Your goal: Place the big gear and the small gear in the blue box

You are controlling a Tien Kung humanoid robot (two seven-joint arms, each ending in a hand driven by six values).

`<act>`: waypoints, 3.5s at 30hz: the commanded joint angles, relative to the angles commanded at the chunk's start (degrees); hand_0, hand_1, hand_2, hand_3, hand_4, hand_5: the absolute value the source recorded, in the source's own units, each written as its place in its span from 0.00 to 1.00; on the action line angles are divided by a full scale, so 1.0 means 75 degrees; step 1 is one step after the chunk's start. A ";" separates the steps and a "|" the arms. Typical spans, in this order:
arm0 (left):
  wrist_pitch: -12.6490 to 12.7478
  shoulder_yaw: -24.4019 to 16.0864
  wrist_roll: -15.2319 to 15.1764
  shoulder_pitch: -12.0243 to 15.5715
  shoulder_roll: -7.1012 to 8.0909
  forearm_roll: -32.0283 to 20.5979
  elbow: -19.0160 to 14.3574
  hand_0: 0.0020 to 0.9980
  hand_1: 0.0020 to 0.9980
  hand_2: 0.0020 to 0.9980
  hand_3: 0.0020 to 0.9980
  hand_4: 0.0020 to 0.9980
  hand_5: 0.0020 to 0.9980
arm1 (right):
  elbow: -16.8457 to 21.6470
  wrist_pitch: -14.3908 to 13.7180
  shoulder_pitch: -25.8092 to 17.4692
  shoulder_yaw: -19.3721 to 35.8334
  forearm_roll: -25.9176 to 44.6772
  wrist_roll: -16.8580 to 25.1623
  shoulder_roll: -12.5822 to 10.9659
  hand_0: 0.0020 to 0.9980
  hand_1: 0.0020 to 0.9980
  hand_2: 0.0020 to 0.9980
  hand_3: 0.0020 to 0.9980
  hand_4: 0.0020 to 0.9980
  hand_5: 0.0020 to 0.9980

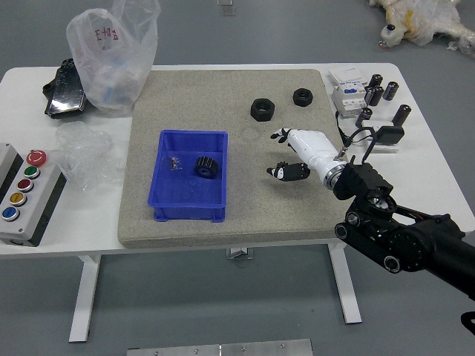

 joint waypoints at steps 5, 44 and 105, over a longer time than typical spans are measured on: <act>-0.0004 -0.0006 0.0002 0.0005 0.0002 0.0011 0.0000 0.67 0.59 0.57 0.65 0.73 0.37 | -0.0223 -0.0010 0.0085 -0.0235 0.0084 0.0004 0.0048 0.32 0.65 0.70 0.76 0.84 0.31; -0.0028 -0.0057 0.0020 -0.0017 -0.0001 0.0067 -0.0011 0.67 0.59 0.57 0.66 0.74 0.38 | 0.1876 0.0303 0.0819 -0.1396 -0.1400 -0.0263 0.0903 0.37 0.66 0.67 0.61 0.29 0.16; 0.0142 0.0572 -0.0338 -0.0036 0.0025 -0.0539 0.0087 0.67 0.59 0.57 0.65 0.74 0.39 | 0.2725 0.0945 -0.3721 0.5246 0.7049 0.3509 -0.0890 0.69 0.70 0.72 0.68 0.79 0.43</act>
